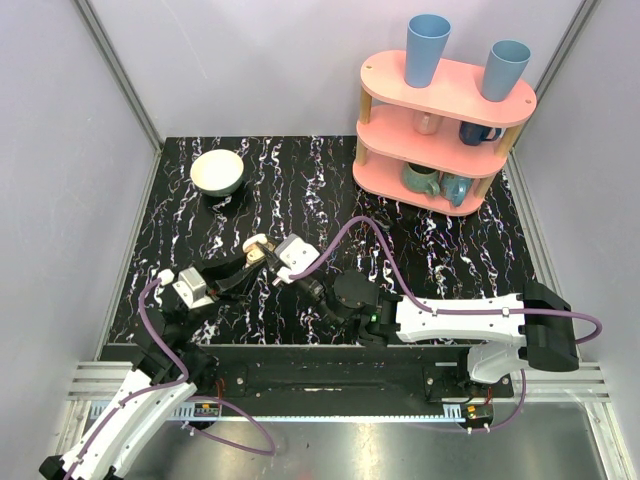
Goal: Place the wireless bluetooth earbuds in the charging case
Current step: Insert the right earbud into the right side groove of the charging case.
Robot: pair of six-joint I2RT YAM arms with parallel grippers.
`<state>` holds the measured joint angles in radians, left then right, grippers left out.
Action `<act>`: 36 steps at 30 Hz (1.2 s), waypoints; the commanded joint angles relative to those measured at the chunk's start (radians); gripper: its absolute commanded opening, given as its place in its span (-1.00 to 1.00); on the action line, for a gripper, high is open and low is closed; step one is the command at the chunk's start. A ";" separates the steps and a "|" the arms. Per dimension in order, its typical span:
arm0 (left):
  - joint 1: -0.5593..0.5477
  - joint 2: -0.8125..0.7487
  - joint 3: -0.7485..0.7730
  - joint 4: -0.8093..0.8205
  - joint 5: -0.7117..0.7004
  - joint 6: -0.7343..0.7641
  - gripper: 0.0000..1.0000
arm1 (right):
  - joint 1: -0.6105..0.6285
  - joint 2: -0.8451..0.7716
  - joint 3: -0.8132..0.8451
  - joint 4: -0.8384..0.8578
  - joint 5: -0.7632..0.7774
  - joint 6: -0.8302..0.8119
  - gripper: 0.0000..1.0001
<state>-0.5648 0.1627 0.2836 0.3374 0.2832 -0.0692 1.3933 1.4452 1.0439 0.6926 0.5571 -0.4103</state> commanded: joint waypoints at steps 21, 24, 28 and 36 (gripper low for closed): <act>-0.001 -0.017 0.009 0.100 -0.010 -0.009 -1.00 | 0.001 -0.011 0.013 -0.054 -0.082 -0.019 -0.65; -0.001 -0.020 0.009 0.098 -0.015 -0.009 -1.00 | 0.001 -0.014 0.007 -0.074 -0.097 -0.010 -0.64; -0.001 -0.020 0.009 0.100 -0.019 -0.009 -1.00 | 0.000 -0.023 -0.002 -0.091 -0.108 -0.005 -0.64; -0.001 -0.022 0.008 0.103 -0.033 -0.011 -1.00 | 0.001 -0.032 -0.012 -0.119 -0.137 0.001 -0.59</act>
<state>-0.5648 0.1574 0.2836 0.3336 0.2817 -0.0765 1.3853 1.4284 1.0447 0.6399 0.4995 -0.4458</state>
